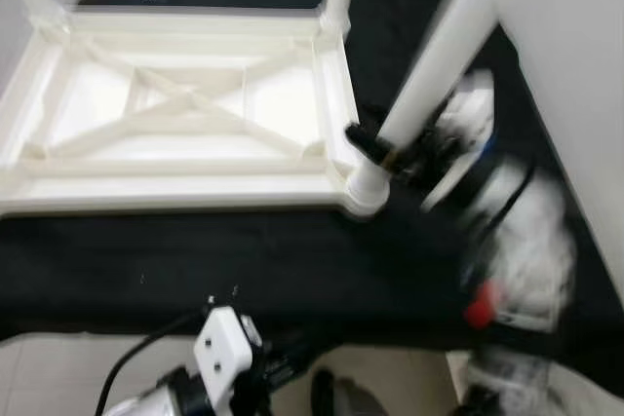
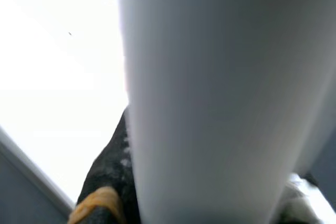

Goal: Building children table

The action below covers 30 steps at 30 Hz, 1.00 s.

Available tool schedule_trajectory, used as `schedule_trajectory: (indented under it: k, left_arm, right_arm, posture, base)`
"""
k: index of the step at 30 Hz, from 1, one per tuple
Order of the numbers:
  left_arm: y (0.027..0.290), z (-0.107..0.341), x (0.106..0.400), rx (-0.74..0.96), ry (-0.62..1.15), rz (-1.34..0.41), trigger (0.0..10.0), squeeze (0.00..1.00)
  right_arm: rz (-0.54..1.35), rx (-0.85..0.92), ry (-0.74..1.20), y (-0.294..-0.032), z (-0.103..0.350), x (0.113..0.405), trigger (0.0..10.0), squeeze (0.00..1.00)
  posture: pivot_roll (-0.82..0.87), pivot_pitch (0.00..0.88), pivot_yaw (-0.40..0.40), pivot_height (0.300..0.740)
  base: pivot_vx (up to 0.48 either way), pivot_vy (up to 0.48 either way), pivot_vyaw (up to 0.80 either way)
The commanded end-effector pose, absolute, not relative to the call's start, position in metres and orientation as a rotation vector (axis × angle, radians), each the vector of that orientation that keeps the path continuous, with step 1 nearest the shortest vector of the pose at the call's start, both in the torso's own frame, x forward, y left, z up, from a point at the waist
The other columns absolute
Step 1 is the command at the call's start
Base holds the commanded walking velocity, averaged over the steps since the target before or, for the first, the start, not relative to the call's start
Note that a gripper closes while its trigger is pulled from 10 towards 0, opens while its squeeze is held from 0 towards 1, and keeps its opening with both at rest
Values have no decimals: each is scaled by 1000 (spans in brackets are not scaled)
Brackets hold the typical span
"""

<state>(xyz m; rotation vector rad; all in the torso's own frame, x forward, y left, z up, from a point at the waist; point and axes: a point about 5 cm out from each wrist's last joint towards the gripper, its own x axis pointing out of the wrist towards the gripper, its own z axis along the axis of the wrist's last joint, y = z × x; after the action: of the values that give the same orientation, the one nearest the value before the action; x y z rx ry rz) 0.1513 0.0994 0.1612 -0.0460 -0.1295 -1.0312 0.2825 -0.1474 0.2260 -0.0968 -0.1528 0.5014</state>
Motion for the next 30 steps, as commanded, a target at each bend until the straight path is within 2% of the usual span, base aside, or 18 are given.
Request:
schedule_trajectory:
  k: [1,3,4,7,8,13,14,15,16,20,22,23,24,25,26,28,29,30]
  left_arm:
    - [99,154,153,-70,-103,-1049,10000,0]
    - [99,154,153,-70,-103,-1049,10000,0]
    - [97,152,157,-70,-103,-1066,10000,0]
    - [96,150,161,-69,-103,-1073,10000,0]
    - [96,149,164,-64,-108,-1067,10000,0]
    - [97,149,168,-54,-123,-1034,10000,0]
    - [97,149,168,-50,-128,-1025,10000,0]
    - [97,149,168,-50,-128,-1025,10000,0]
    - [97,150,168,-49,-129,-1022,10000,0]
    - [97,150,167,-51,-128,-1025,10000,0]
    - [96,151,164,-57,-125,-1036,10000,0]
    - [96,151,164,-57,-125,-1036,10000,0]
    - [96,152,162,-59,-122,-1041,10000,0]
    - [96,152,162,-59,-122,-1041,10000,0]
    - [96,153,160,-60,-121,-1045,10000,0]
    - [96,153,159,-61,-121,-1047,10000,0]
    - [97,153,156,-60,-114,-1051,10000,0]
    - [98,154,154,-60,-109,-1053,10000,0]
  right_arm:
    - [127,-89,330,-160,144,242,0,0]
    - [127,-89,330,-160,144,242,0,0]
    - [214,-105,297,-137,148,240,0,0]
    - [294,-115,258,-122,153,247,0,0]
    - [335,-125,227,-116,158,255,9137,0]
    - [424,-121,171,-125,170,278,10000,27]
    - [471,-105,120,-132,178,290,10000,843]
    - [471,-105,120,-132,178,290,10000,843]
    - [594,-58,57,-135,189,299,10000,1000]
    - [712,-22,-10,-132,207,298,10000,1000]
    - [981,-50,-119,-126,239,288,10000,1000]
    - [981,-50,-119,-126,239,288,10000,1000]
    - [1131,-80,-100,-129,247,285,10000,800]
    - [1131,-80,-100,-129,247,285,10000,800]
    - [1271,-139,-66,-133,250,282,10000,329]
    - [1352,-174,-34,-137,251,280,10000,329]
    - [1418,-194,-38,-140,256,293,10000,0]
    - [1447,-203,-53,-142,260,301,10000,0]
  posture:
    - [0,282,-17,740]
    - [0,282,-17,740]
    - [11,260,-27,740]
    - [15,239,-43,740]
    - [11,237,-45,740]
    - [22,230,-63,740]
    - [22,232,-64,740]
    - [22,232,-64,740]
    - [26,236,-61,740]
    - [35,246,-58,740]
    - [48,265,-46,740]
    - [48,265,-46,740]
    - [62,277,-39,740]
    - [62,277,-39,740]
    - [78,288,-32,740]
    - [78,288,-32,740]
    - [110,308,-20,740]
    - [115,309,-19,740]
  base:
    - [0,0,0]
    - [0,0,0]
    - [0,0,0]
    - [0,0,0]
    - [0,0,0]
    - [0,0,0]
    - [0,0,0]
    - [0,0,0]
    - [0,0,0]
    - [0,0,0]
    - [0,0,0]
    - [0,0,0]
    - [0,0,0]
    - [0,0,0]
    - [0,0,0]
    - [0,0,0]
    - [0,0,0]
    - [0,0,0]
